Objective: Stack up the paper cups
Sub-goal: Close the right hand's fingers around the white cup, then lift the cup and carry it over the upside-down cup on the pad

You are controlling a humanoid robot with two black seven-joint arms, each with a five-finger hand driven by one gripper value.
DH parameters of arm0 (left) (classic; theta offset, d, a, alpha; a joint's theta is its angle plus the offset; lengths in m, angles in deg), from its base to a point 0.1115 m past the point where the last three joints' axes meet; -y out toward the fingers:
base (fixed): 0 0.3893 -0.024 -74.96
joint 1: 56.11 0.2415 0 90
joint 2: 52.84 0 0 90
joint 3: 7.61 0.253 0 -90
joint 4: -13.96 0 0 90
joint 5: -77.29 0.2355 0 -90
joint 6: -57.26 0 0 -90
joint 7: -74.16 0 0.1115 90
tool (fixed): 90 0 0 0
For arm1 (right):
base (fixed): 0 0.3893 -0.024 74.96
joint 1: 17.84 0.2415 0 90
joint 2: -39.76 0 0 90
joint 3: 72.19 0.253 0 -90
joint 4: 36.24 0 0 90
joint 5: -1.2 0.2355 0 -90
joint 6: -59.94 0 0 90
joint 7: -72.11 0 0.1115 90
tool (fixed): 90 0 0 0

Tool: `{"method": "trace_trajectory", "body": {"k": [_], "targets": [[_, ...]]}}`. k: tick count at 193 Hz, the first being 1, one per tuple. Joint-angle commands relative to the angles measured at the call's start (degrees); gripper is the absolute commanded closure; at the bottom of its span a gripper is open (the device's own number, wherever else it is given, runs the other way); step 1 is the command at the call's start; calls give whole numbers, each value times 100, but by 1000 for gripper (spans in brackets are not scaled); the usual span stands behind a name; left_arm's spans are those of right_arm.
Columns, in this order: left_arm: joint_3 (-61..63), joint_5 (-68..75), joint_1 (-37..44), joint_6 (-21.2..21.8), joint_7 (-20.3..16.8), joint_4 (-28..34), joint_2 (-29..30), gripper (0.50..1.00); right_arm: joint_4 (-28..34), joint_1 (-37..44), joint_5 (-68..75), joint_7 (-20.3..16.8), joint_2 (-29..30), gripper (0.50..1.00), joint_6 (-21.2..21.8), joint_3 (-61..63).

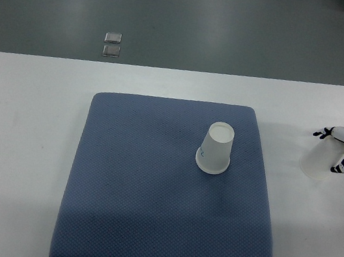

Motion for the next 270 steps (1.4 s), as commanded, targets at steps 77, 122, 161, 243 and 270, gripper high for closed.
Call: {"method": "trace_trajectory", "body": {"k": [77,122,161,243,270], "targets": [[0,0,0,5,-4,0,0,500,44,65,7,223,-16,699,7,18],[0,0,0,-4,-4,0,0,500,44,162,7,425,-51,771,42,62],[0,0,0,-4,5,0,0,500,52,179,16,513,-51,807,42,89],[0,0,0,5,-4,0,0,500,140,962,69,935,-315,799,798,273],[0,0,0,-4,5,0,0,500,518,1339,69,1120,-447,797,1211,326]]}}
